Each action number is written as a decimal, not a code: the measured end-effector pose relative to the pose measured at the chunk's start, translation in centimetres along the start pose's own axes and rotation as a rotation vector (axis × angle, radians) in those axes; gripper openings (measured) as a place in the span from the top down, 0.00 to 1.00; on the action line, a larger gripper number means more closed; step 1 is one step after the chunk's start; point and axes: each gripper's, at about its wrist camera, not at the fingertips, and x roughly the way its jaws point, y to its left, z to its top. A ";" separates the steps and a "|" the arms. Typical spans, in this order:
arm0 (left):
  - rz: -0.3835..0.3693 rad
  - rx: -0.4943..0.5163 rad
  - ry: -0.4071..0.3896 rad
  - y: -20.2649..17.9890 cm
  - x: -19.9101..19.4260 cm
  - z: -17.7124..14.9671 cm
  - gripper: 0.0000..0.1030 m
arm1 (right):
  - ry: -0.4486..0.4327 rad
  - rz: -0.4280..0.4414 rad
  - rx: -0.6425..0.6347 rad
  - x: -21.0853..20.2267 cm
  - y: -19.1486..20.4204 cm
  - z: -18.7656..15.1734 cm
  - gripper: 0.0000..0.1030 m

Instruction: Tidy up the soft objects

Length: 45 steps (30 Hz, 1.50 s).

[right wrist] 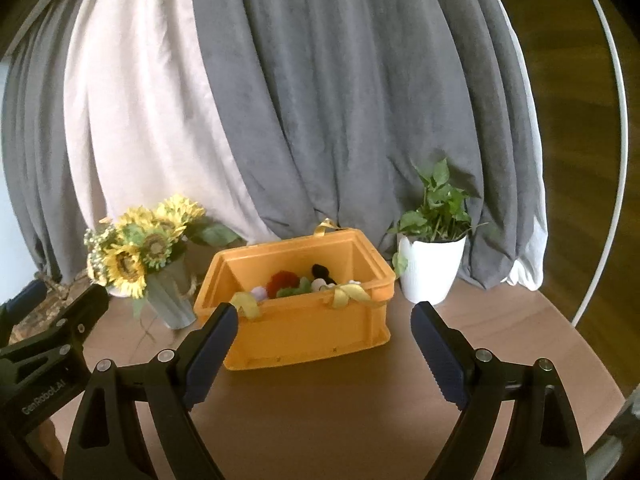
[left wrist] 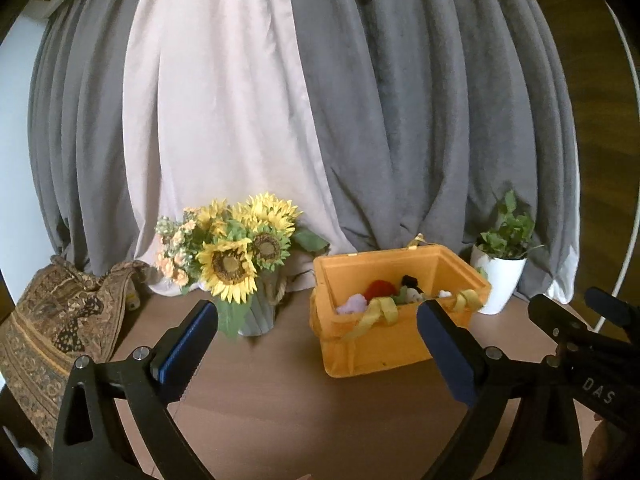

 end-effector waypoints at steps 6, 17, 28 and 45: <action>0.018 0.004 -0.009 -0.3 -3.9 -1.2 0.01 | -0.020 0.022 -0.020 -3.6 -0.5 -1.0 0.13; 0.031 0.005 -0.020 -1.1 -11.0 -3.3 0.00 | -0.044 0.043 -0.014 -10.2 -1.7 -3.8 0.13; 0.024 0.003 -0.036 -1.9 -14.3 -4.2 0.00 | -0.061 0.029 -0.019 -13.9 -3.4 -4.9 0.13; 0.022 0.006 -0.045 -2.1 -15.7 -4.4 0.00 | -0.069 0.020 -0.023 -15.2 -3.9 -5.2 0.13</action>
